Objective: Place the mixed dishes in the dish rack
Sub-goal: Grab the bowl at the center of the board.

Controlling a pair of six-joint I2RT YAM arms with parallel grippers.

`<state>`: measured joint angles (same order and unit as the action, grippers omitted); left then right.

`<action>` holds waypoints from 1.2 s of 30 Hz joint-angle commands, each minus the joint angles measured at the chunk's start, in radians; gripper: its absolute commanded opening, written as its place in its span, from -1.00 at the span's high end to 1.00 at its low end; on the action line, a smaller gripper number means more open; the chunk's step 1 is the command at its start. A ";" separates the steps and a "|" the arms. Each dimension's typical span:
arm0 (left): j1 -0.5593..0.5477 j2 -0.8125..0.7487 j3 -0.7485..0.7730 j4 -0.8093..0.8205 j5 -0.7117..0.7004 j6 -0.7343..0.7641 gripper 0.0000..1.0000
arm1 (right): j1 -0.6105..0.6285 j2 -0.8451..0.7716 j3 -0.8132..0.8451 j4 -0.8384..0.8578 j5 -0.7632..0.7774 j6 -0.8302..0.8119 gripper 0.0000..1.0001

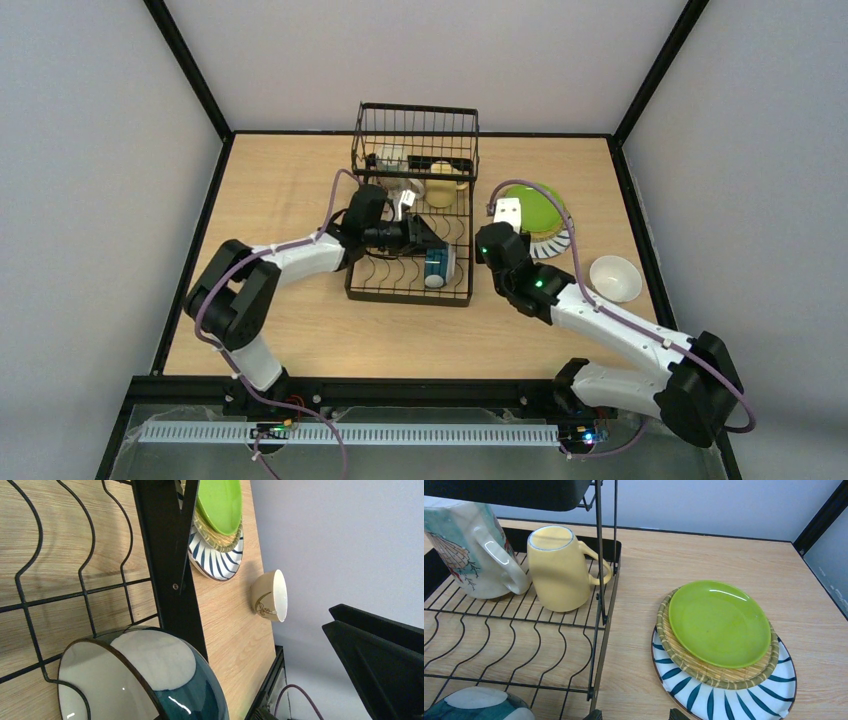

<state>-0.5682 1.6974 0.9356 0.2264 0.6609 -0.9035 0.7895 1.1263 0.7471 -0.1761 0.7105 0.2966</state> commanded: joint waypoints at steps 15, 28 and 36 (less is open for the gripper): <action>-0.029 -0.091 -0.032 -0.115 -0.093 0.067 -0.79 | 0.000 -0.102 -0.038 -0.072 0.009 0.019 -0.51; -0.032 -0.096 -0.070 -0.170 -0.147 0.118 -0.79 | 0.000 -0.162 -0.058 -0.102 0.012 0.016 -0.51; -0.032 -0.145 -0.077 -0.204 -0.180 0.127 -0.87 | -0.001 -0.177 -0.057 -0.111 0.005 0.011 -0.51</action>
<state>-0.5957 1.5913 0.8795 0.0666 0.5148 -0.7982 0.7895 0.9703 0.7067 -0.2623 0.7105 0.3000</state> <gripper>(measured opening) 0.923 0.757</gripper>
